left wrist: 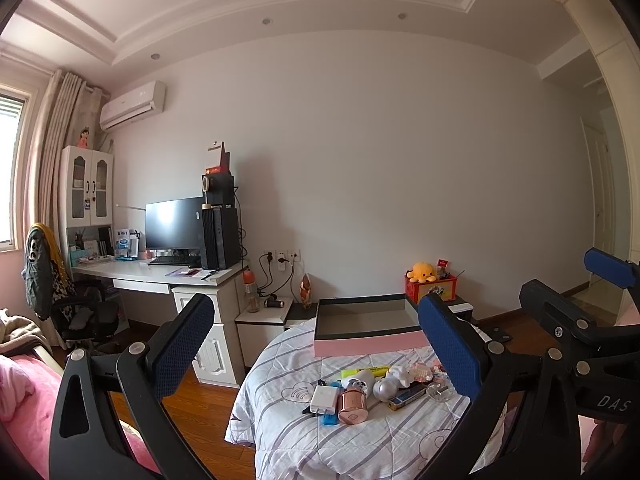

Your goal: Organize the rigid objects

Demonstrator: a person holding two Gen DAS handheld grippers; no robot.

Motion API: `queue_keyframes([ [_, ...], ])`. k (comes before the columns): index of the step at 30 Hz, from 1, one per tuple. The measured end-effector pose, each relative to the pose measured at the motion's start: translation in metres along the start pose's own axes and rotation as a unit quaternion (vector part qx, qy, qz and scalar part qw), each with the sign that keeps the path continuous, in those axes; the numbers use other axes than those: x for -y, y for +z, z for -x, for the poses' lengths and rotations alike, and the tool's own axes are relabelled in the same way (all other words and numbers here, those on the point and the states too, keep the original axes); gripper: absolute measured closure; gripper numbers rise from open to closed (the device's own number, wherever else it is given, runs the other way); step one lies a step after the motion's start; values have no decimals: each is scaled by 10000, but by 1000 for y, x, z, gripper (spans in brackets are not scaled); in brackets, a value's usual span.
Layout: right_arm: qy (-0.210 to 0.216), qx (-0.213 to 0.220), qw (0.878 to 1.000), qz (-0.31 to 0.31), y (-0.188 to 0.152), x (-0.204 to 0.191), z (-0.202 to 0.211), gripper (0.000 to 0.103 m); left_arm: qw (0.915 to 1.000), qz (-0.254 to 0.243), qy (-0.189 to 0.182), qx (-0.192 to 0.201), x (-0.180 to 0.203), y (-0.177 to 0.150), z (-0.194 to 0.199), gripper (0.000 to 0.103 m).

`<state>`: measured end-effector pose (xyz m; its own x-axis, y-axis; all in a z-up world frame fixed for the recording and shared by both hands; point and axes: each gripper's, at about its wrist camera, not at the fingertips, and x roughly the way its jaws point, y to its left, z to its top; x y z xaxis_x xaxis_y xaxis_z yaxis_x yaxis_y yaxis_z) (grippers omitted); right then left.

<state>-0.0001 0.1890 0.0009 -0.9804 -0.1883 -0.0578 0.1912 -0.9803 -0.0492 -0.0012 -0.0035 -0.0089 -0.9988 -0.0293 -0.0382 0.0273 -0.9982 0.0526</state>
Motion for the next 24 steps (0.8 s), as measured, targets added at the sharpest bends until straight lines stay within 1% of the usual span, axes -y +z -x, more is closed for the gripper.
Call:
queue_keyframes([
  [24, -4, -49, 10000, 0, -4, 4, -5, 0, 10000, -30, 19, -36, -1, -4, 2, 0],
])
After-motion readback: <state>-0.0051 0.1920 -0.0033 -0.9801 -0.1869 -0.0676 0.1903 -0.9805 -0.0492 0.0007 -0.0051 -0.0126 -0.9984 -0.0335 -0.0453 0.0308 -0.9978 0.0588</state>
